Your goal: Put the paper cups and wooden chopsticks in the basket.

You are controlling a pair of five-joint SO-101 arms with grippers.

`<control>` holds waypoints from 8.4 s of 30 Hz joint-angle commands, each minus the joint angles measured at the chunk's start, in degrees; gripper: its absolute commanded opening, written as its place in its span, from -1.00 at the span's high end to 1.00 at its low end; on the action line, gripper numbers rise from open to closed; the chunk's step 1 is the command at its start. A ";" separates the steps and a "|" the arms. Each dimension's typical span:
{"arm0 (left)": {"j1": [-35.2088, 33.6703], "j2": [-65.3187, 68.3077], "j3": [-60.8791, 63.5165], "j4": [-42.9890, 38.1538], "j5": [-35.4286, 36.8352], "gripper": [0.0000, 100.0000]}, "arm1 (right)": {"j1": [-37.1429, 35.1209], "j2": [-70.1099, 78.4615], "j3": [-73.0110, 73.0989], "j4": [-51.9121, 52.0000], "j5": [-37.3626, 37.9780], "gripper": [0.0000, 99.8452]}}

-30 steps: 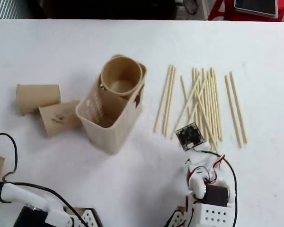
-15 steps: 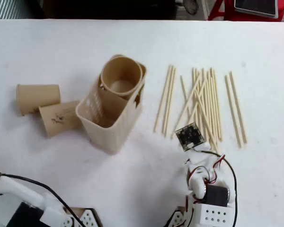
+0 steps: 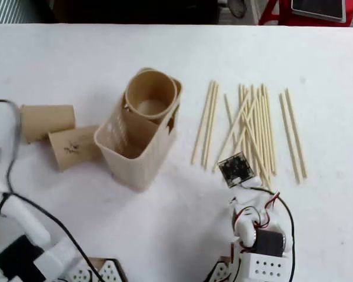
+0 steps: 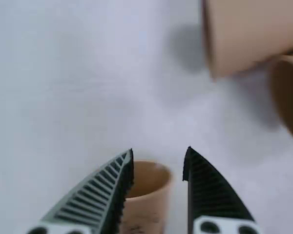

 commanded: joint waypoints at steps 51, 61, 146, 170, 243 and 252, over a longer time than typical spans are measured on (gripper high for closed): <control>29.05 11.47 7.38 -9.23 27.16 0.93 | 0.13 -0.31 0.44 -0.40 0.53 0.94; 25.98 -16.84 6.42 -1.05 27.08 0.95 | 0.13 -0.31 0.44 -0.48 0.53 0.94; 52.26 -8.48 -30.68 32.97 8.79 0.84 | -0.92 -0.31 0.44 -0.48 0.53 0.94; 55.16 -8.48 -39.38 28.84 12.66 0.83 | -0.84 -0.31 0.44 -0.48 0.53 0.94; 72.75 -7.87 -28.40 3.52 18.29 0.84 | -0.84 -0.31 0.44 -0.48 0.53 0.94; 70.29 -7.87 -28.57 6.33 12.31 0.84 | -0.92 -0.31 0.44 -0.57 0.53 0.94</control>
